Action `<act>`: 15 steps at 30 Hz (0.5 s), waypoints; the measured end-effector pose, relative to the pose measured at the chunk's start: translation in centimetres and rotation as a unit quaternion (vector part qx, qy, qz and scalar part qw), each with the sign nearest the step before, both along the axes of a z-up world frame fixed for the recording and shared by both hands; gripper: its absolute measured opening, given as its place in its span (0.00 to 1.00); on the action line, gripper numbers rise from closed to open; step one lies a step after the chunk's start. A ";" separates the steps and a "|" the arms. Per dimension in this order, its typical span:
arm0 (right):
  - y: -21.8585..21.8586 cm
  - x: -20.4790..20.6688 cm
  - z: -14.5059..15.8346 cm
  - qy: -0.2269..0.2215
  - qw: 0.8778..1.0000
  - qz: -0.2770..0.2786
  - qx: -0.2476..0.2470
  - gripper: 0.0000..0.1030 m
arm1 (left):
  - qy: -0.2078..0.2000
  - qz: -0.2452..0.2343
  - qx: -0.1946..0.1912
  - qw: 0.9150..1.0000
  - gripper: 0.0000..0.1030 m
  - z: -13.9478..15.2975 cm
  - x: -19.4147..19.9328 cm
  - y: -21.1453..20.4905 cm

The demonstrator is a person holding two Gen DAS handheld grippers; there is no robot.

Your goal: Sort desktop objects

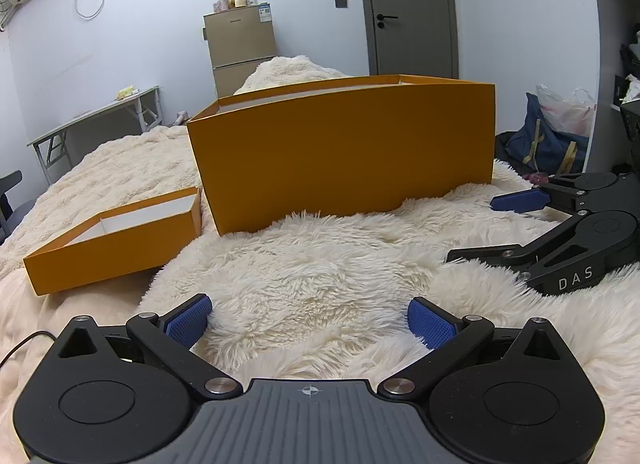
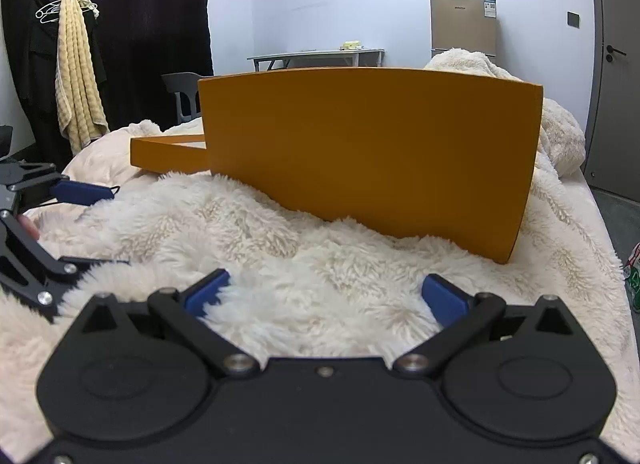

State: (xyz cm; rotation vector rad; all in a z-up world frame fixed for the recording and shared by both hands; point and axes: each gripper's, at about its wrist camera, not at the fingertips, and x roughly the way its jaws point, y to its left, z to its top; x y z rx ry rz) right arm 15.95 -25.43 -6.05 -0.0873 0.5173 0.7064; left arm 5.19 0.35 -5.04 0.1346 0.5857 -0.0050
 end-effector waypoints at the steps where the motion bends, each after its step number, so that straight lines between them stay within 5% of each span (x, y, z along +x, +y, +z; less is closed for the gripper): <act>1: 0.1 0.1 0.0 0.001 1.000 0.000 0.000 1.00 | 0.000 0.000 0.000 1.000 1.00 0.0 0.0 0.1; 15: 0.3 0.2 -0.3 0.005 1.000 0.001 0.004 1.00 | 0.000 -0.001 0.000 1.000 1.00 0.0 0.0 0.1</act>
